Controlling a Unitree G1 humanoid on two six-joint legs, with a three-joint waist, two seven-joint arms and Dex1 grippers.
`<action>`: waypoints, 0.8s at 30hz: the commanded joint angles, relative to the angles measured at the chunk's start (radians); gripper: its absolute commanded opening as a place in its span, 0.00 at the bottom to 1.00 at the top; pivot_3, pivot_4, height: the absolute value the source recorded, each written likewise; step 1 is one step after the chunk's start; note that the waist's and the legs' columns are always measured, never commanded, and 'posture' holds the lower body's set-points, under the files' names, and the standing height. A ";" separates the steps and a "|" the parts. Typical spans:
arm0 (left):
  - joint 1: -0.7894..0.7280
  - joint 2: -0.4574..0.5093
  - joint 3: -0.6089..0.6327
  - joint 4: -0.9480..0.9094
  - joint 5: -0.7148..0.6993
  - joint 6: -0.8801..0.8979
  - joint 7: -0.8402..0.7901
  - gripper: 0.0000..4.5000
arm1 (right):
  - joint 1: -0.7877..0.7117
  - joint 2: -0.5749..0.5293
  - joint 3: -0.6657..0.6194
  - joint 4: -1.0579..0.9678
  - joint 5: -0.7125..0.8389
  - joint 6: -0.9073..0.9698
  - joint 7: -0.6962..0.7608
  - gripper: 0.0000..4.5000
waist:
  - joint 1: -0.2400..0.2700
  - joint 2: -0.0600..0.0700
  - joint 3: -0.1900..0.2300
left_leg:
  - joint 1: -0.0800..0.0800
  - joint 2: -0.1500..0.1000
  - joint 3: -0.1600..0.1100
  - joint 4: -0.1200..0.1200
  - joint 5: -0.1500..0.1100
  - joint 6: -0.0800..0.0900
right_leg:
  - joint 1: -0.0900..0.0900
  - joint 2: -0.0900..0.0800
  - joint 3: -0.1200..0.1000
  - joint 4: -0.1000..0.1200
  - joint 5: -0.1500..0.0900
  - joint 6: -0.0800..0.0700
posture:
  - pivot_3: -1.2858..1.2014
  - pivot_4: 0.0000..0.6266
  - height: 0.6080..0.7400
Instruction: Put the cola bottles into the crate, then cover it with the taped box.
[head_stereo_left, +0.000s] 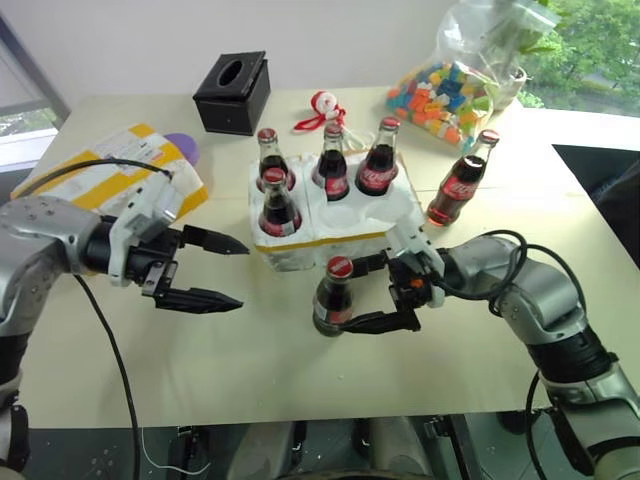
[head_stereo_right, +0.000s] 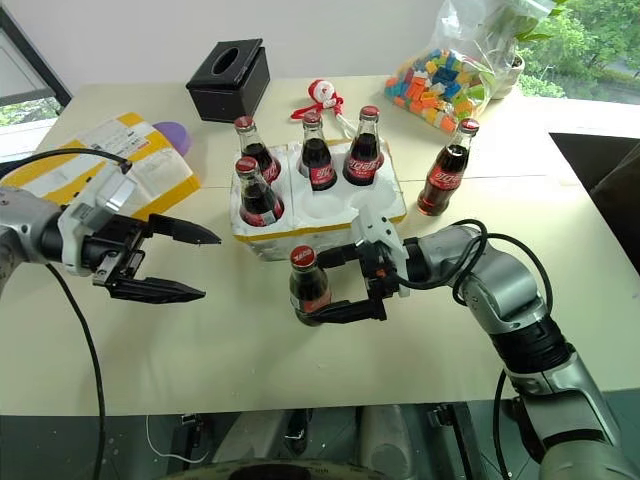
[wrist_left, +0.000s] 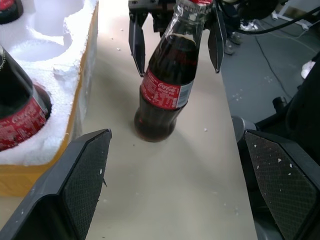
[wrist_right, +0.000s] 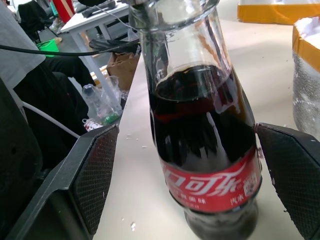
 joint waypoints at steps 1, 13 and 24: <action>-0.020 -0.006 0.001 0.001 -0.014 -0.007 0.010 0.99 | -0.009 0.038 0.034 0.009 -0.043 -0.037 -0.011 1.00 | 0.000 0.000 0.000 | 0.000 0.000 0.000 0.000 0.000 0.000 | 0.000 0.000 0.000 0.000 0.000 0.000 | 0.52 0.24 0.94; -0.060 -0.025 -0.020 0.027 -0.003 -0.016 0.023 1.00 | 0.015 0.102 0.037 0.006 -0.071 -0.032 -0.049 0.64 | 0.000 0.000 0.000 | 0.000 0.000 0.000 0.000 0.002 -0.003 | 0.000 0.000 0.000 0.001 0.000 0.000 | 0.52 0.24 0.94; -0.080 -0.040 -0.030 0.042 0.001 -0.030 0.029 1.00 | -0.159 0.012 -0.255 -0.104 0.268 0.242 -0.097 0.64 | -0.001 0.001 0.001 | 0.000 0.000 0.000 0.000 0.002 -0.003 | -0.001 0.000 0.000 0.002 0.000 0.000 | 0.52 0.24 0.94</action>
